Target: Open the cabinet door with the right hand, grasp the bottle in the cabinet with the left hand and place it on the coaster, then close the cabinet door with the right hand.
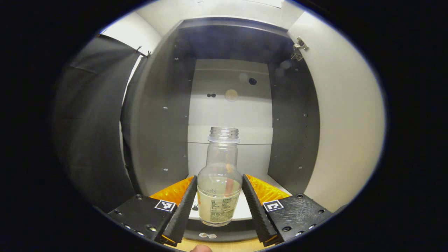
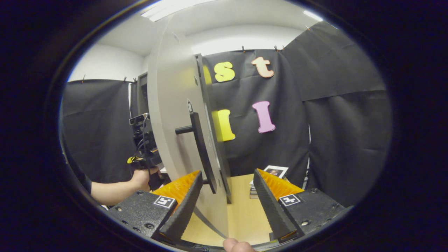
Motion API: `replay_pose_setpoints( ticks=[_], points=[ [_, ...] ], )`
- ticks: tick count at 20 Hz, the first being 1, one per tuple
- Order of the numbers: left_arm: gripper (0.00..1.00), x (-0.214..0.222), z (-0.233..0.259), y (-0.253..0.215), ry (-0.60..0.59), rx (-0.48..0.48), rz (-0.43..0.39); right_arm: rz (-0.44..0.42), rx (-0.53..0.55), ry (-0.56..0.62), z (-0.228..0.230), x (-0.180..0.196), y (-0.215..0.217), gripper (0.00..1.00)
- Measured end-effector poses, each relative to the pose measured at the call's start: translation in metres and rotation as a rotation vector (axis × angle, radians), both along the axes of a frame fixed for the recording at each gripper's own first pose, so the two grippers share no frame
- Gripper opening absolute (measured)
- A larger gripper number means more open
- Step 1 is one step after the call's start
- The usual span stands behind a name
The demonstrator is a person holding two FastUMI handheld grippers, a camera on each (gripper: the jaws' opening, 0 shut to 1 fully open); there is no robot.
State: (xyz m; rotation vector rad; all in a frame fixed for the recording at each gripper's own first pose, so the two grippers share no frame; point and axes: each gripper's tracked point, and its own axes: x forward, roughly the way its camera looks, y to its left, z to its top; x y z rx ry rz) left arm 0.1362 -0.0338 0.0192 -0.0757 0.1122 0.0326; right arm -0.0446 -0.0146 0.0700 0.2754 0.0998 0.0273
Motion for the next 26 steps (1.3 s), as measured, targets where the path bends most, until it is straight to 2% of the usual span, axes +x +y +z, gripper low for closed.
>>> replay_pose_setpoints(
  ticks=[3, 8, 11, 13, 16, 20, 23, 25, 26],
  points=[
    [0.76, -0.052, -0.003, 0.02, 0.012, -0.008, 0.069, -0.036, 0.012, 0.009, -0.01, -0.02, -0.027, 0.94],
    [0.76, -0.149, -0.017, 0.062, 0.023, 0.07, 0.178, -0.029, 0.06, 0.056, -0.045, -0.034, -0.041, 0.94],
    [0.75, -0.191, -0.045, 0.087, 0.05, 0.054, 0.245, 0.023, 0.105, 0.172, -0.087, -0.029, -0.032, 0.95],
    [0.75, -0.214, -0.065, 0.105, 0.052, 0.077, 0.296, 0.007, 0.102, 0.245, -0.113, -0.023, -0.034, 0.95],
    [0.76, -0.233, -0.097, 0.114, 0.009, 0.121, 0.314, -0.038, 0.085, 0.34, -0.154, -0.018, -0.038, 0.95],
    [0.76, -0.241, -0.163, 0.125, -0.002, 0.145, 0.356, -0.027, 0.029, 0.547, -0.23, -0.027, -0.027, 0.95],
    [0.75, -0.24, -0.207, 0.129, -0.004, 0.185, 0.357, -0.036, -0.031, 0.621, -0.264, -0.041, -0.021, 0.95],
    [0.76, -0.237, -0.243, 0.138, 0.033, 0.187, 0.393, -0.07, -0.109, 0.673, -0.286, -0.049, -0.032, 0.95],
    [0.76, -0.238, -0.256, 0.141, 0.044, 0.172, 0.404, -0.072, -0.115, 0.694, -0.296, -0.051, -0.033, 0.95]
  ],
)
